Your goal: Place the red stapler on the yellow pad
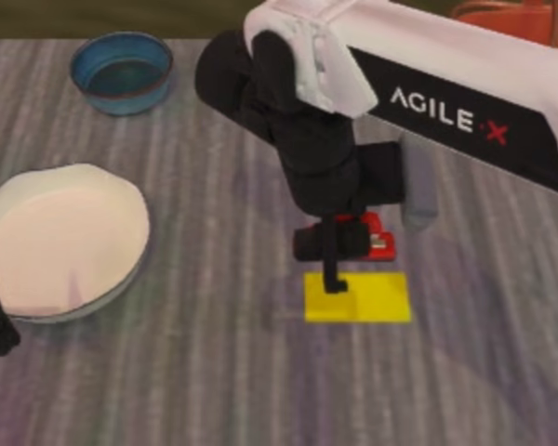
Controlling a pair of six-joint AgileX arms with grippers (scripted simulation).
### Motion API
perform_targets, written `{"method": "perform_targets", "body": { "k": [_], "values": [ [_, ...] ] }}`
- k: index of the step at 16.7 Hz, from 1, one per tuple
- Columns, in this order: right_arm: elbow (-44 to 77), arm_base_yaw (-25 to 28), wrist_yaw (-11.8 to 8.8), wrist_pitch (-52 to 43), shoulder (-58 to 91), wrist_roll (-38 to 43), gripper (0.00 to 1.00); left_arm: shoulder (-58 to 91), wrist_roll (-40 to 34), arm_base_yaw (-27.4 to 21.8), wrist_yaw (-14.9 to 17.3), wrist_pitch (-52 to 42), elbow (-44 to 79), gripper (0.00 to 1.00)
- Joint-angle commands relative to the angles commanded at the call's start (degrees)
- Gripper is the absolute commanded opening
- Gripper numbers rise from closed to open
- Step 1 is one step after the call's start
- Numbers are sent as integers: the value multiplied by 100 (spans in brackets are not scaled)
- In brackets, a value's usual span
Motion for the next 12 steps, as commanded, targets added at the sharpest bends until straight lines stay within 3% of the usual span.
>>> {"method": "perform_targets", "body": {
  "k": [4, 12],
  "values": [
    [-241, -54, -3, 242, -7, -48, 0, 0, 0, 0, 0, 0, 0, 100],
    [-1847, -259, 17, 2075, 161, -262, 0, 0, 0, 0, 0, 0, 0, 100]
  ]
}}
